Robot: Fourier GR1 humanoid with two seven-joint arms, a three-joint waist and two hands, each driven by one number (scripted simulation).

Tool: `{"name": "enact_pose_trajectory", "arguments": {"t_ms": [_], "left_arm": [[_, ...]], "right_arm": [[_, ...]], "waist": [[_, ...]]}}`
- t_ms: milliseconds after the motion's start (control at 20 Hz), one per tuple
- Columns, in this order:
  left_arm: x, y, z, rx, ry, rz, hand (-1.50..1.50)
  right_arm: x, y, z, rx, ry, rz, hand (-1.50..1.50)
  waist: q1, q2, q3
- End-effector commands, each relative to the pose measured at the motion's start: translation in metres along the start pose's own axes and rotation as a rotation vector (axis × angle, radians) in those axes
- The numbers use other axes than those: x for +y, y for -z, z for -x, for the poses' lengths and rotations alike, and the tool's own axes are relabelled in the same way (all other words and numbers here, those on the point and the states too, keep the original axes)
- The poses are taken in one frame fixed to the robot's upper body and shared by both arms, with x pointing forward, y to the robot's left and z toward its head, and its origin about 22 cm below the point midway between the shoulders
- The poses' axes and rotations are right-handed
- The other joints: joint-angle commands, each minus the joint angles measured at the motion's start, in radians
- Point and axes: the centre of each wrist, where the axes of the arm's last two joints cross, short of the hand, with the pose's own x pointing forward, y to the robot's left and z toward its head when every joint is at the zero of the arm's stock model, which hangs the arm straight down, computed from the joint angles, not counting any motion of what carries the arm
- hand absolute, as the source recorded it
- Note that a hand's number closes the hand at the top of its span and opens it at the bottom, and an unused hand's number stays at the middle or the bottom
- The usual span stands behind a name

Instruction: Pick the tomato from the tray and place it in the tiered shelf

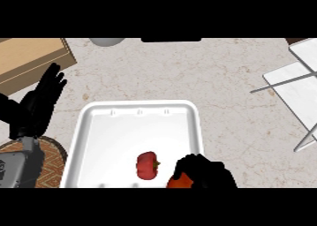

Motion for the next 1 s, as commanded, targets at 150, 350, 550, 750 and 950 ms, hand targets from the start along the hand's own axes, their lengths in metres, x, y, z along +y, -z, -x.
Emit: {"name": "enact_pose_trajectory", "arguments": {"t_ms": [150, 350, 550, 750, 950], "left_arm": [[-0.001, -0.004, 0.015, 0.007, 0.008, 0.019, 0.0], [-0.005, 0.006, -0.008, -0.003, -0.007, 0.035, 0.0], [-0.007, 0.005, 0.0, -0.023, 0.014, 0.027, 0.0], [-0.002, 0.0, 0.003, 0.007, 0.002, 0.021, 0.0], [-0.005, 0.011, -0.008, 0.008, 0.012, 0.013, 0.0]], "right_arm": [[-0.1, -0.033, -0.025, 0.053, 0.22, 0.225, 1.5], [-0.141, -0.041, -0.017, 0.108, 0.169, 0.334, 1.5], [-0.155, -0.032, -0.016, 0.176, 0.114, 0.368, 1.5], [-0.173, -0.022, -0.003, 0.228, 0.101, 0.426, 1.5], [-0.187, -0.006, 0.019, 0.267, 0.048, 0.424, 1.5]], "waist": [[0.01, 0.005, -0.002], [0.016, 0.009, -0.001], [0.015, 0.009, -0.001], [0.018, 0.007, 0.001], [0.005, 0.009, 0.003]]}}
